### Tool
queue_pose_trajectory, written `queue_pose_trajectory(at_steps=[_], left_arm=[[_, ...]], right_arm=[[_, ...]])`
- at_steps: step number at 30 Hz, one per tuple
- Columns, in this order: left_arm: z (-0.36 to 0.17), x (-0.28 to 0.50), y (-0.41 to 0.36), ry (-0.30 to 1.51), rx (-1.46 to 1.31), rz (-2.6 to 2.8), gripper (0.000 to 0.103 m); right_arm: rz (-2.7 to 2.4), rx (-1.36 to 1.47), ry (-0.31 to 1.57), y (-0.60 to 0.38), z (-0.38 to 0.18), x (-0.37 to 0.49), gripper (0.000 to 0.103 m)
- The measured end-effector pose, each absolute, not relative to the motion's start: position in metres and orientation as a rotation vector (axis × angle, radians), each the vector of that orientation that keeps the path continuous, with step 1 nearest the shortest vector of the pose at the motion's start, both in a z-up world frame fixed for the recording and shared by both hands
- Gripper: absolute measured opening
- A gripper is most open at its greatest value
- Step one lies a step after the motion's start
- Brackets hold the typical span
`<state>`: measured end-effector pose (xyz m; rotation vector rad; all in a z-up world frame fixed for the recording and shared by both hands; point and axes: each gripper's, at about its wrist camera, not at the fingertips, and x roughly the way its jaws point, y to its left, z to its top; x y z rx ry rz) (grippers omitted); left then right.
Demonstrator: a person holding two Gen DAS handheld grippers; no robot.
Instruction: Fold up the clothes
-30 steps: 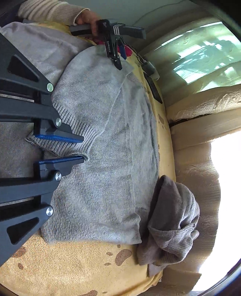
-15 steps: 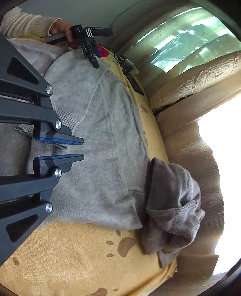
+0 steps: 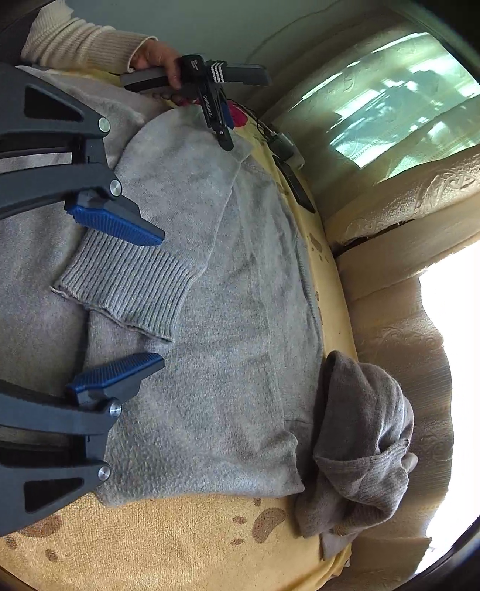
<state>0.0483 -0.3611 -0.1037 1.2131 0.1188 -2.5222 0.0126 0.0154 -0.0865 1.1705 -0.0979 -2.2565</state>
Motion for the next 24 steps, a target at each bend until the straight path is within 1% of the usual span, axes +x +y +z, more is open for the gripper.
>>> queue_pose_trajectory(at_steps=[1, 2, 3, 4, 5, 6, 8, 12, 17, 19, 21, 22, 24], left_arm=[[-0.102, 0.048, -0.360, 0.117, 1.209, -2.525, 0.094], [-0.100, 0.048, -0.359, 0.117, 1.204, -2.530, 0.094], [-0.098, 0.048, -0.358, 0.119, 1.200, -2.536, 0.094], [-0.095, 0.047, -0.357, 0.118, 1.196, -2.542, 0.094], [-0.093, 0.046, -0.356, 0.109, 1.191, -2.548, 0.094], [-0.091, 0.044, -0.354, 0.099, 1.188, -2.553, 0.094], [-0.093, 0.036, -0.353, 0.050, 1.203, -2.534, 0.094], [-0.102, 0.018, -0.353, -0.051, 1.249, -2.475, 0.094], [-0.103, 0.024, -0.371, 0.023, 1.192, -2.396, 0.095], [-0.105, 0.027, -0.375, 0.064, 1.193, -2.395, 0.096], [-0.107, 0.031, -0.379, 0.101, 1.192, -2.394, 0.096], [-0.106, 0.032, -0.379, 0.104, 1.187, -2.395, 0.096], [-0.104, 0.033, -0.380, 0.098, 1.175, -2.398, 0.096]], right_arm=[[-2.271, 1.164, -0.066, 0.013, -0.086, 0.014, 0.054], [-2.280, 1.159, -0.047, 0.011, -0.086, 0.015, 0.033], [-2.277, 1.161, -0.059, 0.011, -0.087, 0.014, 0.022], [-2.275, 1.158, -0.067, 0.011, -0.087, 0.013, 0.019], [-2.276, 1.145, -0.065, 0.011, -0.085, 0.013, 0.009], [-2.281, 1.130, -0.065, 0.010, -0.081, 0.013, 0.007], [-2.294, 1.093, -0.063, 0.009, -0.072, 0.014, 0.006], [-2.373, 0.927, -0.043, 0.012, -0.032, 0.021, 0.006], [-2.524, 0.742, 0.030, 0.024, 0.012, 0.025, 0.006], [-2.523, 0.785, 0.037, 0.026, 0.005, 0.015, 0.006], [-2.455, 0.894, 0.021, 0.024, -0.016, 0.001, 0.006], [-2.418, 0.949, 0.001, 0.024, -0.028, -0.005, 0.006], [-2.363, 1.054, -0.095, 0.029, -0.052, -0.014, 0.007]])
